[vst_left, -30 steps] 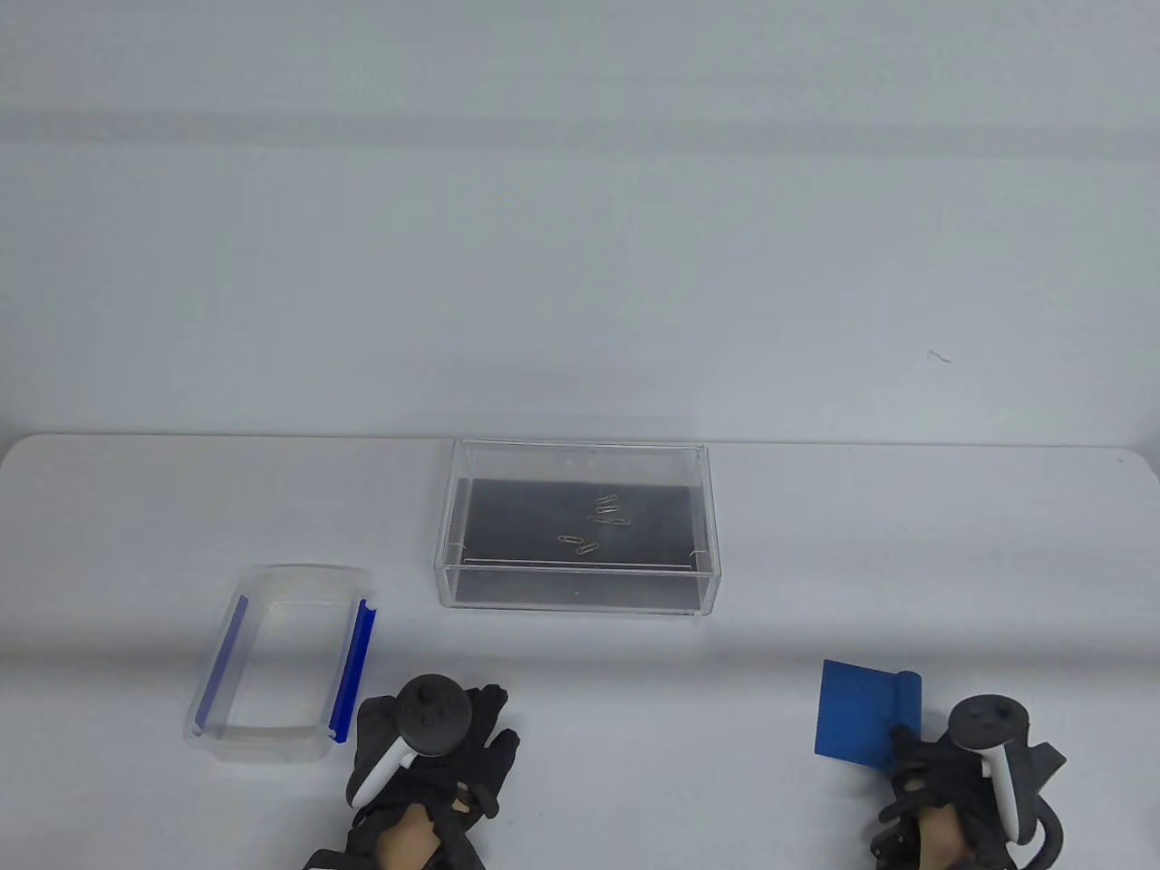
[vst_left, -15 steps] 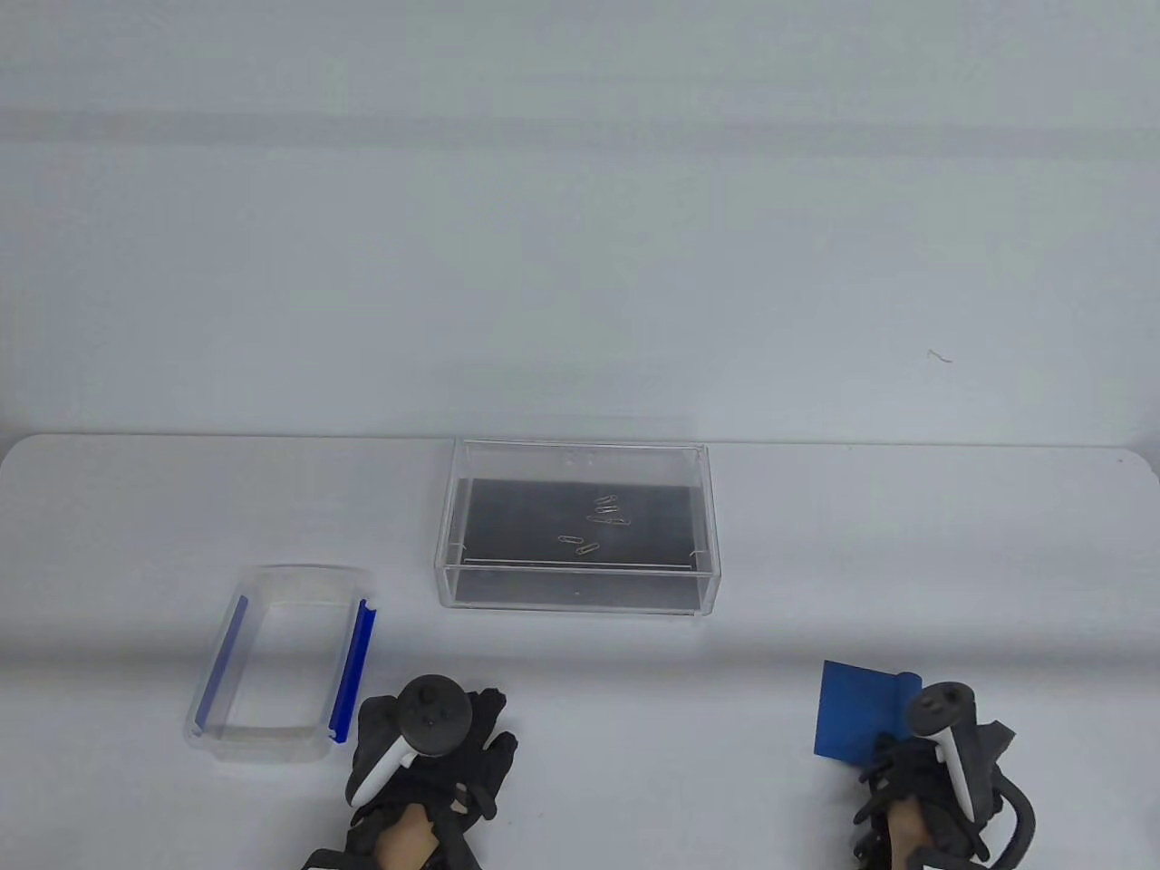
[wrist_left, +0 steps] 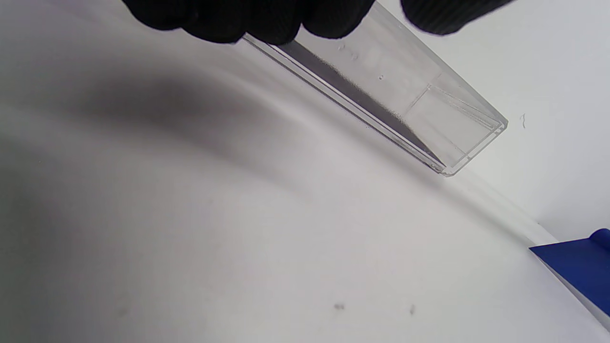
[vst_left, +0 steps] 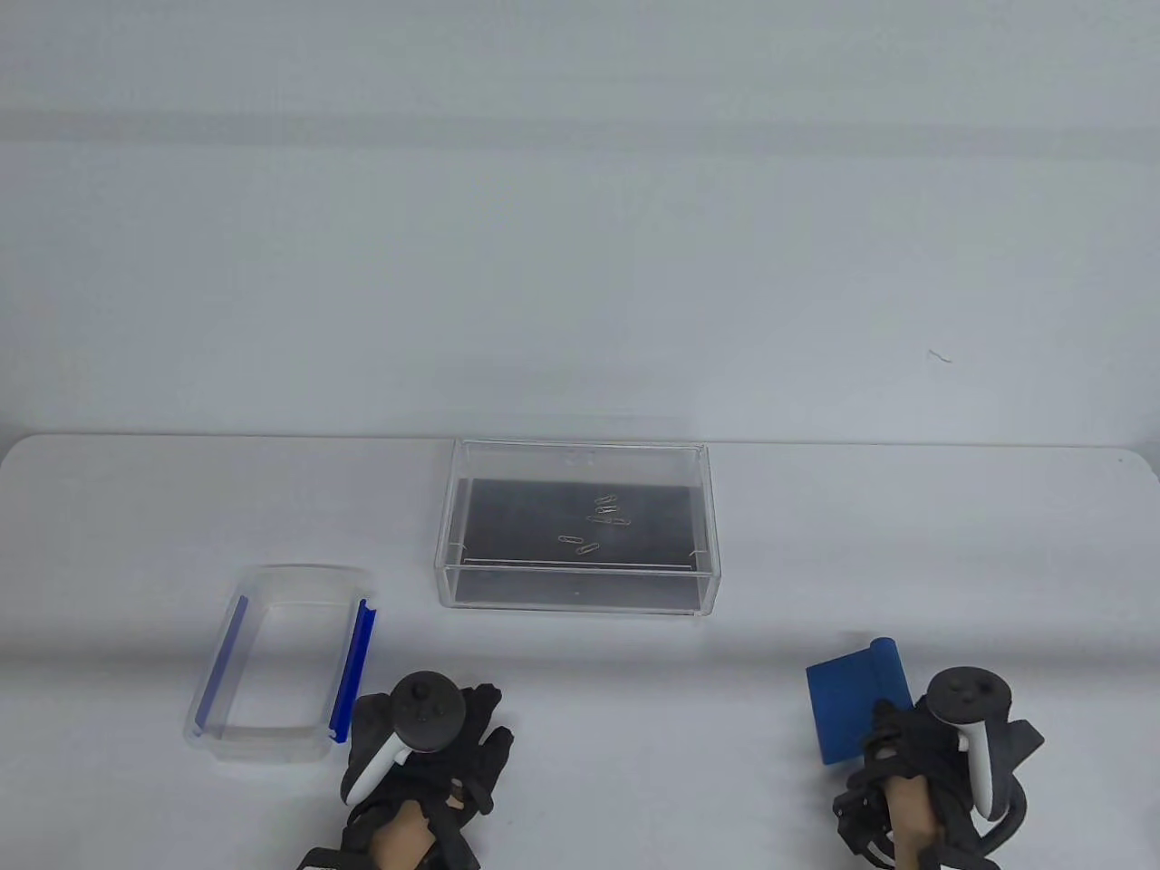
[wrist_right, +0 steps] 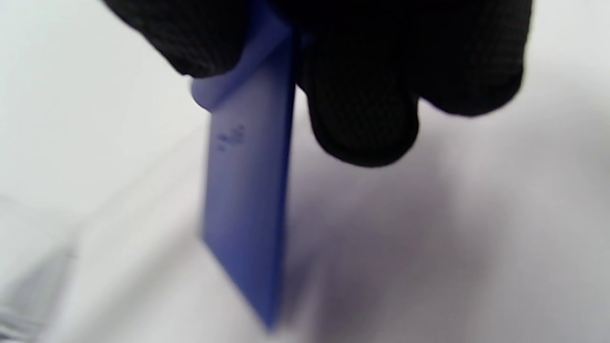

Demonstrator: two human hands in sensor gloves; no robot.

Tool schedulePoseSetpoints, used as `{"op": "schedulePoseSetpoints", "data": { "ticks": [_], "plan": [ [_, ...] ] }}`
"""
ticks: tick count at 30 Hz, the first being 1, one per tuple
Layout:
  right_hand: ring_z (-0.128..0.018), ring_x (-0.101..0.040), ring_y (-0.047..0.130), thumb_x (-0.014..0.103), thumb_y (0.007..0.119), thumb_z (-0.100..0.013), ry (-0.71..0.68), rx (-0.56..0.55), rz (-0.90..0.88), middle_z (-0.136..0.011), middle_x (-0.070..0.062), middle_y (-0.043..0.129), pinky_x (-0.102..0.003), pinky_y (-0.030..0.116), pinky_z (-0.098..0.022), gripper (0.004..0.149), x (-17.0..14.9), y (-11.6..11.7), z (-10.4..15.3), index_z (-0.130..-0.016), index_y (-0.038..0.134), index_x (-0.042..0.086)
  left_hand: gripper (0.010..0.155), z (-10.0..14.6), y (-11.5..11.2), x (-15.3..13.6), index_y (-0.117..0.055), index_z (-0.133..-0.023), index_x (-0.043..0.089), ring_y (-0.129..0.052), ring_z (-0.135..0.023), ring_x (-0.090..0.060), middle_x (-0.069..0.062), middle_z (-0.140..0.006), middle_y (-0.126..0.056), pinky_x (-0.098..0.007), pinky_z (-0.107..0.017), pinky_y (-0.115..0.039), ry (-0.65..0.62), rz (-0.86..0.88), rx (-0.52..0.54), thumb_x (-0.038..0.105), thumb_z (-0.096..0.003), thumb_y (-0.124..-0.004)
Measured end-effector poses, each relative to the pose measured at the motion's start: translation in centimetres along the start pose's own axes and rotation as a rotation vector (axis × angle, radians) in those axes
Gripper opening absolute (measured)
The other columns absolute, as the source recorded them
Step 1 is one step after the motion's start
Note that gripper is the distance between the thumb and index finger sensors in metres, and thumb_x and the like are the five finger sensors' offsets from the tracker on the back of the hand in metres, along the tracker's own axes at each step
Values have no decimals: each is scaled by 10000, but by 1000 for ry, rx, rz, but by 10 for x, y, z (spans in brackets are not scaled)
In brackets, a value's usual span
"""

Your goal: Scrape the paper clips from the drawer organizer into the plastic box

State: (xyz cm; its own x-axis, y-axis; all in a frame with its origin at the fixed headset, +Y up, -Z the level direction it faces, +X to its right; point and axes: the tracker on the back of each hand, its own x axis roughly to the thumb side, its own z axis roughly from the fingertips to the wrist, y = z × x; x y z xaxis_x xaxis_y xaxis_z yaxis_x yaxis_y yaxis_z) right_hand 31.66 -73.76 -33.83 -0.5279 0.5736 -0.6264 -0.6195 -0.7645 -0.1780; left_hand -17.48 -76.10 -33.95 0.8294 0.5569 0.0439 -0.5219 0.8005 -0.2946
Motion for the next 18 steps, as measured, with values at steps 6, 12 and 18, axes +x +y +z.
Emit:
{"op": "schedulePoseSetpoints", "data": {
  "ticks": [6, 12, 18],
  "plan": [
    [-463, -166, 937, 374, 712, -450, -198, 36, -189, -823, -100, 670, -368, 824, -398, 721, 46, -19, 13, -991, 300, 136, 675, 2, 6, 0, -486, -1032, 175, -547, -957, -444, -138, -1046, -498, -554, -669, -578, -8, 31, 25, 501, -461, -641],
    [-486, -165, 938, 350, 745, -442, -314, 46, -310, -825, -99, 646, -368, 828, -410, 664, 113, -21, 20, -974, 417, 129, 676, 4, 12, -5, -482, -1033, 175, -545, -958, -444, -138, -1047, -495, -554, -670, -577, 5, 57, 43, 501, -462, -640],
    [-291, -120, 1027, 424, 768, -434, -336, 3, -201, -737, -47, 792, -317, 893, -259, 664, 175, 0, 19, -915, 428, 117, 676, 5, 15, -7, -480, -1033, 175, -545, -958, -442, -137, -1047, -494, -553, -670, -577, 11, 74, 49, 503, -463, -638]
  ]
}}
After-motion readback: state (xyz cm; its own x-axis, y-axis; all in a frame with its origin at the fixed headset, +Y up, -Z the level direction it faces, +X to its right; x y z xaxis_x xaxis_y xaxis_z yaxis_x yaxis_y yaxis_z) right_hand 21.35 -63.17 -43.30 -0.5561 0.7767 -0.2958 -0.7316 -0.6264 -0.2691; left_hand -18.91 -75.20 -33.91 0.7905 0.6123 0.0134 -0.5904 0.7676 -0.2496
